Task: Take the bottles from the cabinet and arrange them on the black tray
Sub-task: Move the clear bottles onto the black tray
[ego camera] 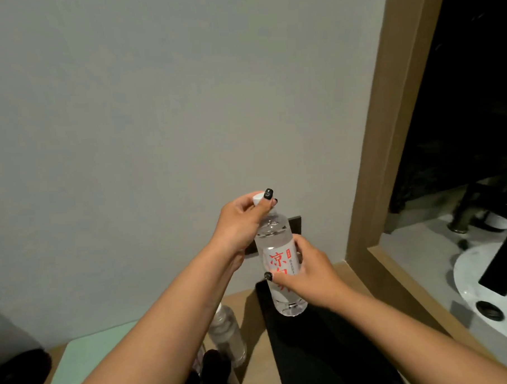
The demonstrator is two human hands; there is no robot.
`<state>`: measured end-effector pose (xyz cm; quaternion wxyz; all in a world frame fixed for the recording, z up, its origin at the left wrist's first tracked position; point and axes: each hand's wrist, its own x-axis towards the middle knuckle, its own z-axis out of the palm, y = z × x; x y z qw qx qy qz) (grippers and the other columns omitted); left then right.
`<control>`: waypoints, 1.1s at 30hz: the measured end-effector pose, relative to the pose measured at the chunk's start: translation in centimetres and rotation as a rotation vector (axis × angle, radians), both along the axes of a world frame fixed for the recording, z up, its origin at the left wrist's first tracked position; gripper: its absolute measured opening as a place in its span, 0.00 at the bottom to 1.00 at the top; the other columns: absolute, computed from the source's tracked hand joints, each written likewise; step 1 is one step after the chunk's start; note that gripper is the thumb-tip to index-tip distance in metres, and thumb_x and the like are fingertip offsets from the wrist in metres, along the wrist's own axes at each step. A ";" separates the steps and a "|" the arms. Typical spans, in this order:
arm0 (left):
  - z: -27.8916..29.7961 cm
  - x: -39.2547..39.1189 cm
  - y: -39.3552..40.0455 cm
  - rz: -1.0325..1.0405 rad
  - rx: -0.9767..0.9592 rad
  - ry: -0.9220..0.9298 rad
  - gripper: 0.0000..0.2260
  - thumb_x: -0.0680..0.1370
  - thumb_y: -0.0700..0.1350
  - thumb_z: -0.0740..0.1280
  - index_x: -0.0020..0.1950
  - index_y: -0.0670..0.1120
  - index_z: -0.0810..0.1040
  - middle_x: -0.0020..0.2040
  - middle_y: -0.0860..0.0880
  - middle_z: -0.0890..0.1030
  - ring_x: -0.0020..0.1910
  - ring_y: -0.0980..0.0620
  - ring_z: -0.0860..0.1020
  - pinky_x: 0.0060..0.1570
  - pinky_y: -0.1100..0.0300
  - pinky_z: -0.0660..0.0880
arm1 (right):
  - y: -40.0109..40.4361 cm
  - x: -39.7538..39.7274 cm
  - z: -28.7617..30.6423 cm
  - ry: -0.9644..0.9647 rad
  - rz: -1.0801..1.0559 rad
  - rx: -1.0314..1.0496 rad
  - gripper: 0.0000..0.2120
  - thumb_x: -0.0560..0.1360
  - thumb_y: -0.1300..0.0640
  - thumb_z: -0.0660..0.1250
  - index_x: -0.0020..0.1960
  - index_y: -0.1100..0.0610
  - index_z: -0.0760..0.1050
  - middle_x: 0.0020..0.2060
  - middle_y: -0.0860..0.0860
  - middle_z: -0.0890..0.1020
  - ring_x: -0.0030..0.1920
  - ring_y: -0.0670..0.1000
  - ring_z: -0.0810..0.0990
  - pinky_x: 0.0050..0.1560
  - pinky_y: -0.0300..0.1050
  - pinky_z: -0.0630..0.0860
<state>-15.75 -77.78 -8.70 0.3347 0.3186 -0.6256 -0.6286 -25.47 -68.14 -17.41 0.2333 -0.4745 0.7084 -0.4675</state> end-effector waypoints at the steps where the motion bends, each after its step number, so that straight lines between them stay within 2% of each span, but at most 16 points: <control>1: -0.4 -0.7 0.2 -0.026 -0.001 -0.009 0.02 0.76 0.44 0.68 0.48 0.48 0.80 0.46 0.49 0.84 0.40 0.60 0.80 0.39 0.68 0.77 | 0.4 -0.7 -0.4 -0.015 -0.014 0.006 0.28 0.64 0.55 0.77 0.58 0.46 0.67 0.49 0.43 0.79 0.48 0.40 0.78 0.43 0.32 0.75; 3: -1.1 -2.3 0.3 -0.076 -0.008 -0.027 0.07 0.77 0.45 0.67 0.54 0.46 0.80 0.49 0.49 0.84 0.42 0.61 0.81 0.38 0.70 0.77 | 0.9 -2.4 -1.3 -0.043 -0.037 0.027 0.27 0.64 0.56 0.77 0.57 0.46 0.67 0.49 0.43 0.79 0.49 0.42 0.79 0.43 0.32 0.75; 4: -1.6 -3.1 0.3 -0.098 -0.013 -0.043 0.10 0.77 0.45 0.67 0.57 0.45 0.80 0.51 0.48 0.84 0.44 0.61 0.82 0.41 0.69 0.77 | 1.1 -3.3 -1.9 -0.058 -0.044 0.044 0.27 0.64 0.56 0.77 0.57 0.47 0.67 0.49 0.43 0.79 0.50 0.42 0.79 0.44 0.33 0.76; 6: -2.5 -4.6 0.0 -0.141 -0.020 -0.086 0.11 0.77 0.45 0.67 0.59 0.44 0.79 0.53 0.46 0.84 0.52 0.54 0.82 0.51 0.63 0.78 | 1.3 -5.1 -2.9 -0.083 -0.054 0.083 0.27 0.64 0.56 0.78 0.57 0.48 0.68 0.51 0.44 0.80 0.52 0.44 0.80 0.48 0.38 0.78; 8: -3.5 -5.9 -0.5 -0.183 -0.009 -0.122 0.13 0.77 0.46 0.68 0.60 0.45 0.78 0.54 0.46 0.84 0.55 0.51 0.81 0.52 0.60 0.76 | 1.2 -6.9 -4.1 -0.113 -0.074 0.107 0.28 0.62 0.57 0.79 0.57 0.49 0.68 0.52 0.45 0.80 0.53 0.45 0.80 0.51 0.44 0.80; 10: -4.5 -7.0 -1.3 -0.187 -0.001 -0.160 0.16 0.76 0.47 0.68 0.64 0.49 0.75 0.54 0.49 0.83 0.56 0.54 0.80 0.50 0.62 0.73 | 1.0 -8.4 -5.0 -0.133 -0.095 0.119 0.28 0.63 0.58 0.79 0.57 0.49 0.68 0.51 0.43 0.79 0.53 0.45 0.79 0.49 0.42 0.79; 12: -5.5 -7.7 -2.2 -0.149 -0.037 -0.225 0.20 0.77 0.47 0.68 0.68 0.50 0.70 0.55 0.52 0.82 0.57 0.55 0.78 0.52 0.61 0.71 | 0.5 -9.6 -5.7 -0.159 -0.130 0.124 0.28 0.64 0.60 0.77 0.57 0.49 0.66 0.49 0.41 0.76 0.52 0.44 0.77 0.47 0.37 0.75; 14: -7.1 -8.2 -3.2 -0.091 -0.085 -0.318 0.22 0.77 0.46 0.67 0.70 0.51 0.67 0.57 0.51 0.80 0.59 0.53 0.76 0.58 0.57 0.72 | -0.2 -11.1 -6.8 -0.192 -0.182 0.128 0.29 0.64 0.62 0.77 0.58 0.49 0.66 0.50 0.44 0.76 0.53 0.46 0.76 0.51 0.42 0.74; 16: -9.0 -8.4 -4.2 -0.020 -0.125 -0.390 0.23 0.76 0.42 0.68 0.70 0.50 0.67 0.61 0.49 0.77 0.61 0.51 0.75 0.63 0.52 0.72 | -1.2 -12.5 -7.8 -0.198 -0.222 0.151 0.30 0.64 0.63 0.77 0.59 0.51 0.66 0.52 0.46 0.76 0.55 0.49 0.76 0.56 0.47 0.75; 19: -11.9 -8.3 -5.6 -0.005 -0.244 -0.531 0.24 0.73 0.38 0.70 0.67 0.49 0.70 0.63 0.48 0.76 0.64 0.51 0.74 0.63 0.59 0.69 | -2.7 -14.4 -9.2 -0.186 -0.231 0.208 0.32 0.63 0.63 0.78 0.60 0.53 0.66 0.54 0.49 0.77 0.57 0.51 0.76 0.60 0.52 0.74; 21: -13.5 -8.3 -6.3 -0.066 -0.343 -0.642 0.26 0.72 0.38 0.71 0.68 0.49 0.70 0.65 0.48 0.75 0.65 0.50 0.72 0.60 0.61 0.68 | -3.6 -15.5 -10.2 -0.186 -0.202 0.229 0.32 0.62 0.63 0.78 0.59 0.51 0.66 0.52 0.48 0.77 0.56 0.51 0.77 0.59 0.51 0.75; 23: -14.8 -8.4 -6.8 -0.141 -0.429 -0.728 0.29 0.71 0.39 0.72 0.70 0.50 0.68 0.66 0.48 0.73 0.66 0.49 0.71 0.61 0.59 0.67 | -4.5 -16.2 -11.0 -0.189 -0.161 0.247 0.32 0.62 0.63 0.78 0.59 0.50 0.66 0.50 0.46 0.77 0.54 0.50 0.78 0.55 0.48 0.76; 25: -15.9 -8.6 -7.2 -0.189 -0.481 -0.757 0.29 0.70 0.40 0.73 0.69 0.52 0.68 0.64 0.47 0.73 0.64 0.48 0.71 0.61 0.58 0.68 | -5.3 -16.5 -11.8 -0.199 -0.131 0.270 0.32 0.63 0.64 0.77 0.61 0.50 0.66 0.51 0.46 0.77 0.53 0.49 0.78 0.51 0.43 0.74; 29: -17.2 -9.1 -8.0 -0.185 -0.583 -0.755 0.23 0.70 0.41 0.73 0.62 0.51 0.70 0.58 0.48 0.74 0.58 0.49 0.73 0.56 0.60 0.69 | -6.8 -16.7 -13.3 -0.179 -0.113 0.291 0.33 0.64 0.64 0.76 0.64 0.52 0.67 0.54 0.49 0.77 0.54 0.49 0.75 0.55 0.42 0.70; 33: -17.8 -9.2 -8.4 -0.195 -0.613 -0.738 0.22 0.71 0.41 0.73 0.62 0.52 0.70 0.58 0.48 0.73 0.58 0.48 0.72 0.58 0.56 0.70 | -7.8 -16.4 -14.7 -0.182 -0.156 0.271 0.30 0.64 0.65 0.76 0.62 0.53 0.69 0.57 0.52 0.77 0.58 0.52 0.76 0.57 0.42 0.71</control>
